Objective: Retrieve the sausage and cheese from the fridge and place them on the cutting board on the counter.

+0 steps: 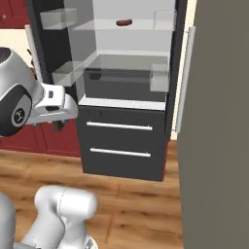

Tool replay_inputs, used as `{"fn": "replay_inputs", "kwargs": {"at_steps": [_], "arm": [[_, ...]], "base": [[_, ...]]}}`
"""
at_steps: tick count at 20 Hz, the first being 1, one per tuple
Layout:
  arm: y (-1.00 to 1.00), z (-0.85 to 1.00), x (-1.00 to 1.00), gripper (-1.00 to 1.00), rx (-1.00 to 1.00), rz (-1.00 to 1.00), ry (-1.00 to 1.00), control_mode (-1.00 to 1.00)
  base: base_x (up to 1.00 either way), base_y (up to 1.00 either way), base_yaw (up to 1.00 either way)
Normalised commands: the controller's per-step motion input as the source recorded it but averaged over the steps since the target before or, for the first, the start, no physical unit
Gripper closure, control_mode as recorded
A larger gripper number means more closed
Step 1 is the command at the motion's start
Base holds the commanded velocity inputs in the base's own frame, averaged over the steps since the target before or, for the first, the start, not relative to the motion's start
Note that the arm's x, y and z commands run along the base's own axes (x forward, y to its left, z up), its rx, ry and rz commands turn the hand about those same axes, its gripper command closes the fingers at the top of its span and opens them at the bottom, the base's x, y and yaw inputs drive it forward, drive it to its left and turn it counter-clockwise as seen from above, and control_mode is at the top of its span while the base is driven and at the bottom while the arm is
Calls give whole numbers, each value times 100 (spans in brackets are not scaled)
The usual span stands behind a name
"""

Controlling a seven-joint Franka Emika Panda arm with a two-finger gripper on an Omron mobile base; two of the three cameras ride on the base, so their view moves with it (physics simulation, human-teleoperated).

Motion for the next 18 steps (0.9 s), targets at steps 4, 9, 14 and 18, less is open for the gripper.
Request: {"fn": "replay_inputs", "kwargs": {"at_steps": [4,9,14,18], "arm": [[0,0,0,-100,0,0,0,100],[0,0,0,-100,0,0,0,100],[0,0,0,-100,0,0,0,100],[0,0,0,-100,0,0,0,100]], "base": [[100,-21,0],[100,-30,0],[88,-25,1],[96,-11,2]]}}
